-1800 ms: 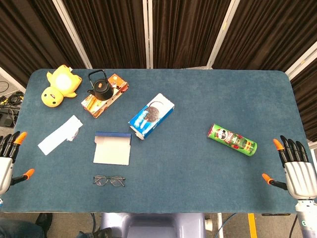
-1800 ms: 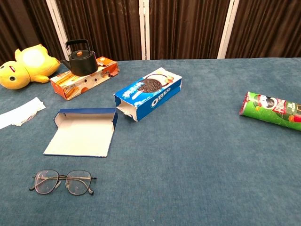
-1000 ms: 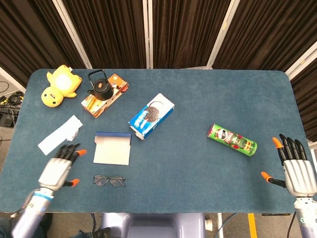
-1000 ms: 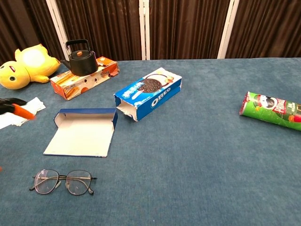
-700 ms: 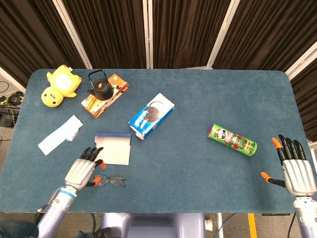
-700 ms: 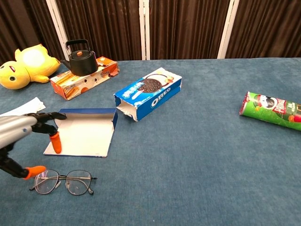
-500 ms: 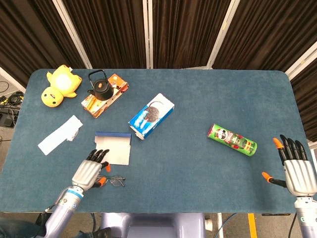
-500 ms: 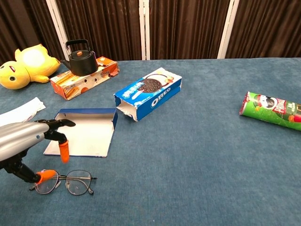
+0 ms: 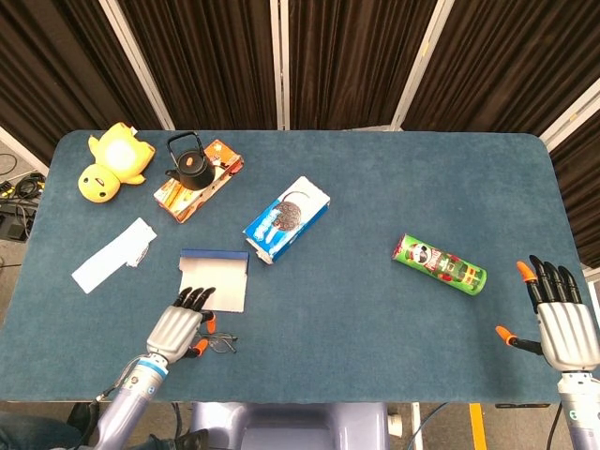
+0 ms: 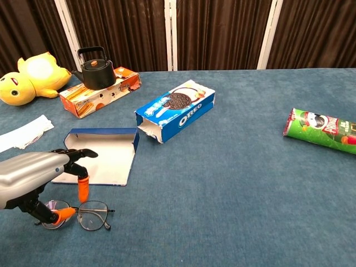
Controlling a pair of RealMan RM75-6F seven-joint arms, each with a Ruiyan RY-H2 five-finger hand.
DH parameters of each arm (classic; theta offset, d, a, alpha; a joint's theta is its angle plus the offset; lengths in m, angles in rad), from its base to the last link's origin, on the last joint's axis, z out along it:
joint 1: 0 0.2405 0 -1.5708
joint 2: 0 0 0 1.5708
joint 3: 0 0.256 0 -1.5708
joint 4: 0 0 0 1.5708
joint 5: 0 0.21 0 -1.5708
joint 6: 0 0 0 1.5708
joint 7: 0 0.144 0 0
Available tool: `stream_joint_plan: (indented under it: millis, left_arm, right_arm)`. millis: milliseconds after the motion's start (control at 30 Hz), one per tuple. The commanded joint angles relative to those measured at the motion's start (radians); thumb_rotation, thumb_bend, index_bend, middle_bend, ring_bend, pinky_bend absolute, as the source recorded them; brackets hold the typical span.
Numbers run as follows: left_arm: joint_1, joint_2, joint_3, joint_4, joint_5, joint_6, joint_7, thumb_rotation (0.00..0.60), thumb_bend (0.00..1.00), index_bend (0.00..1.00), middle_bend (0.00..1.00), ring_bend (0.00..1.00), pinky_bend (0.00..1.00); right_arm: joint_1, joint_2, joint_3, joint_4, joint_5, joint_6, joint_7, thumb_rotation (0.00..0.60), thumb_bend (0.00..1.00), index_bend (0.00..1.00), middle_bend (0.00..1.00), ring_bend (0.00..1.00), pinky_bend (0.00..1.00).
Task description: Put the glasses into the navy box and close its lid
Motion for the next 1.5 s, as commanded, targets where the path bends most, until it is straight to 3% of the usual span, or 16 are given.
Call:
stream_joint_plan:
  millis: [33,833,1233,1500]
  left_arm:
    - [-0.004,-0.012,0.005,0.016,-0.008,-0.002,-0.003,0.6,0.38,0.49,0.0,0.0,0.0]
    - [-0.027,-0.014,0.01,0.024,-0.019,0.018,-0.032,0.6,0.48,0.62,0.0,0.0,0.0]
    - [-0.131,-0.018,-0.119,0.099,-0.071,-0.037,-0.062,0.6,0.48,0.63,0.0,0.0,0.0]
    - [-0.22,-0.077,-0.18,0.308,-0.071,-0.146,-0.201,0.6,0.47,0.63,0.0,0.0,0.0]
  right_arm:
    - [0.0,0.0,0.0,0.001,0.001,-0.001,0.001,0.6,0.0,0.0,0.0,0.0,0.0]
    - [0.003,-0.003,-0.003,0.004,0.002,-0.007,0.003,0.6,0.0,0.0,0.0,0.0,0.0]
    - [0.011,-0.01,0.001,0.012,0.019,-0.026,-0.007,0.6,0.0,0.0,0.0,0.0,0.0]
    - [0.019,-0.018,0.014,0.017,0.047,-0.041,-0.026,0.6,0.0,0.0,0.0,0.0,0.0]
